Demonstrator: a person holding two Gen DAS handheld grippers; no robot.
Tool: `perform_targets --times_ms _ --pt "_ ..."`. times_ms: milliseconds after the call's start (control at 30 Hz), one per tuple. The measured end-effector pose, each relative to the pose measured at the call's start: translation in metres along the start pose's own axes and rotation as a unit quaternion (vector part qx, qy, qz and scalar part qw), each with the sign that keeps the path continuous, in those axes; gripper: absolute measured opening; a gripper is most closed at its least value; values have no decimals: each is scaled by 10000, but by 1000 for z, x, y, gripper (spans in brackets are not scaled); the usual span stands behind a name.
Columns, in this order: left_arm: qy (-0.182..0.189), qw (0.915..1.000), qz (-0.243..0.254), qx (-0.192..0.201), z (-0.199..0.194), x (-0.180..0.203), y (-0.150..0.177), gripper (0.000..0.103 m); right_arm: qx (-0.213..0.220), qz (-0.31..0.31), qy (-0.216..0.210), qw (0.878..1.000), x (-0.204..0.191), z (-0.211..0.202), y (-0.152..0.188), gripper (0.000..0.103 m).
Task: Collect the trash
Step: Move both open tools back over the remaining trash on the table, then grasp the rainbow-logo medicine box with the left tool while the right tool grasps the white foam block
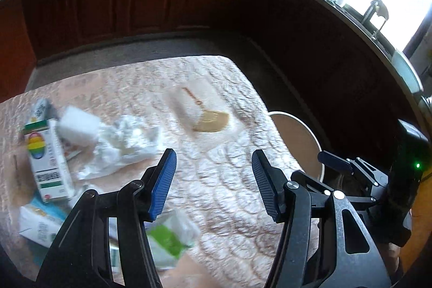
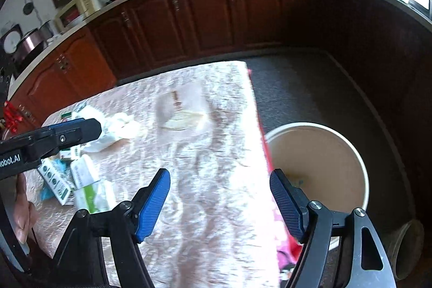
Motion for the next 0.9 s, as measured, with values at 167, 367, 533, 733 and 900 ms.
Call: perform_targets --times_ms 167,367,533,733,900 --pt "-304 9994 -161 92 -27 -42 -2 57 -83 -164 -239 9995 -29 5 0 74" --pt "-710 9965 -429 132 -54 -101 -2 57 -211 -431 -437 9979 -64 17 -3 74" --pt "-922 9926 -786 46 -67 -149 5 59 -234 -640 -657 9955 -99 25 -14 74" --pt "-924 9902 -1028 -193 -65 -186 14 69 -246 -1057 -894 9901 -143 42 -30 75" --pt "-783 9907 -1009 -461 -50 -197 15 69 -388 -1256 -1071 9855 -173 62 -46 75"
Point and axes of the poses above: each gripper's, at about its wrist camera, not at the fingertips, and z roughly the way its jaws point, x to its right, y to its underside, the point moved 9 cm from there along z, roughly the way its jaws point, and after that the axes turned 8 degrees about y, right-handed, at the moved point
